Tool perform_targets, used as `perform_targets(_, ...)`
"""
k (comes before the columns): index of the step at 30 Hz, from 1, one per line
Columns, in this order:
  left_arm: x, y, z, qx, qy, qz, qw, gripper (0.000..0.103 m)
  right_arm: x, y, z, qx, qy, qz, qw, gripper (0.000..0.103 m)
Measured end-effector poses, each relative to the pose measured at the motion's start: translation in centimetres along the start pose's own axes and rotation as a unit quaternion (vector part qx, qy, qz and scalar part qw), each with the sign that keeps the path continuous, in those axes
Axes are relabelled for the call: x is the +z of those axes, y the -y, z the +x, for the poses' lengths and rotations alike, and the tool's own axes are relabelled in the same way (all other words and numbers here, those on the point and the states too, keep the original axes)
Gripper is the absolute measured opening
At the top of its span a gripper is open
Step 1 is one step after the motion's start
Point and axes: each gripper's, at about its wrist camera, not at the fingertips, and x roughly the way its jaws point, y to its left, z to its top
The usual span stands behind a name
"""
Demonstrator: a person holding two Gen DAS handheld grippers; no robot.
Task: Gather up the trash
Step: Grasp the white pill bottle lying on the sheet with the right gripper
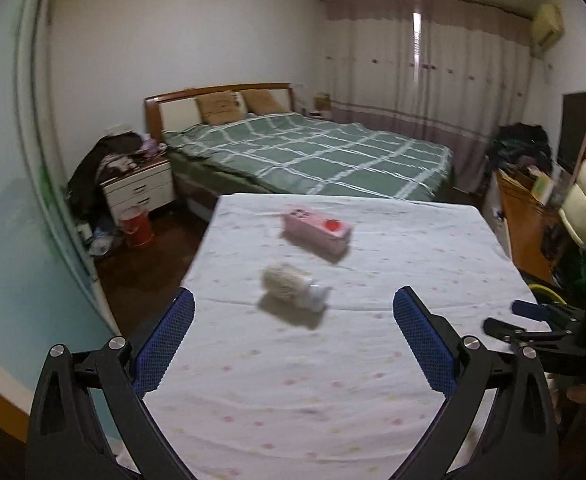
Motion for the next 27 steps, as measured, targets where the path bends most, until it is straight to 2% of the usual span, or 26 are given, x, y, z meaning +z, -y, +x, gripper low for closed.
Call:
perform_targets(6,-1.0,-3.2,-0.4,0.010,0.000,-0.019,0.9998,0.098,3.5,-7.2,3.8,0.064,-0.018,-0.077,0.995,0.078)
perform_targets(14,-2.4,-4.7,1.2,0.000,-0.024,-0.034,0.9991,0.098,7.1,-12.9,9.9,0.100,-0.046,-0.142,0.984,0.078)
perform_targets(24,-3.1,-4.8,3.0,-0.015,-0.048,-0.036,0.9981,0.098,8.7,-16.9,17.8,0.087,-0.098,-0.196,0.972,0.078)
perform_targets(27,-3.2,-4.9,3.5,-0.018,-0.054,-0.040,0.9976,0.098,8.7,-17.1,18.7,0.083,-0.104,-0.199,0.971,0.070)
